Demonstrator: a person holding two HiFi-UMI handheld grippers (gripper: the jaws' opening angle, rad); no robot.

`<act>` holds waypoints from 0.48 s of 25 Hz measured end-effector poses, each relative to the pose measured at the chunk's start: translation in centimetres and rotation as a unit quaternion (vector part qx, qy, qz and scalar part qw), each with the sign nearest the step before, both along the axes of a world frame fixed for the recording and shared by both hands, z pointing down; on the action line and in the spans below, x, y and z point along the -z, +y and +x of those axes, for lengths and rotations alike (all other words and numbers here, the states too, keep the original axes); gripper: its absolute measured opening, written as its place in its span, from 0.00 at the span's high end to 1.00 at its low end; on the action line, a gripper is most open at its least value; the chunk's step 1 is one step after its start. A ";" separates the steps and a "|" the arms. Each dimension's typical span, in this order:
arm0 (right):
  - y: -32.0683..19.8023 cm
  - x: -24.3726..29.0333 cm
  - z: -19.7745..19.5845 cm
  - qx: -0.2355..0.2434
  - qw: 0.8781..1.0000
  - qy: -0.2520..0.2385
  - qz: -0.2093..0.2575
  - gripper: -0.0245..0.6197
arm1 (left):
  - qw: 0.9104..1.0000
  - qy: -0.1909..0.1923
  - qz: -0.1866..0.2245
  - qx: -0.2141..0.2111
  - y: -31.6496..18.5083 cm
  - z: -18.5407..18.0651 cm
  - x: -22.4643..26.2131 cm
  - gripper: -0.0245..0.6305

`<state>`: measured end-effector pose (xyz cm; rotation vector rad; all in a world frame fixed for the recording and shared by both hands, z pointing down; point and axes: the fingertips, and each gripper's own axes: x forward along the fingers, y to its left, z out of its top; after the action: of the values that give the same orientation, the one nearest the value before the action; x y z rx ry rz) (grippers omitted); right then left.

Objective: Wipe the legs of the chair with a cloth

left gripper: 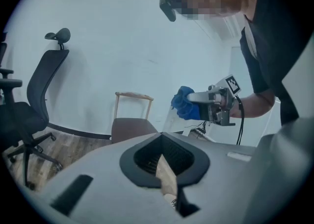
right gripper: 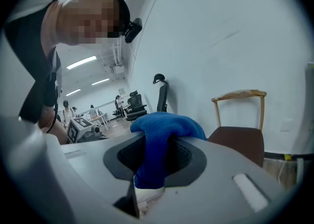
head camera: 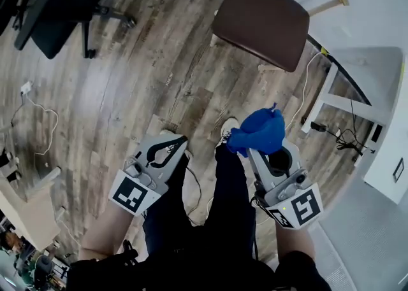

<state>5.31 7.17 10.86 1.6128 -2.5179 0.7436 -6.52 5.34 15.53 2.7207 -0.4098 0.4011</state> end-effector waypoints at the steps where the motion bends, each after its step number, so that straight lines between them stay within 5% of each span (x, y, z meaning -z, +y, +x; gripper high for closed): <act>1: 0.6 1.3 -0.3 0.004 1.000 0.004 -0.004 0.80 | 1.000 0.001 -0.006 -0.001 0.6 0.2 1.8 0.95; 5: 2.9 7.3 -1.2 0.029 0.997 0.075 0.023 0.80 | 1.000 -0.002 -0.027 0.001 3.3 1.4 9.2 0.95; 9: 7.2 9.1 -2.3 0.135 0.963 0.232 0.028 0.80 | 0.999 0.002 -0.036 0.022 4.1 3.0 15.6 0.95; 12: 9.4 9.3 -2.6 0.159 0.960 0.224 0.047 0.80 | 0.999 -0.001 -0.027 0.029 5.0 4.2 18.8 0.95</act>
<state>2.74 16.55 1.53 1.1800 -2.4045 0.1960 -2.29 10.33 -3.31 2.6498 -0.4695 0.3950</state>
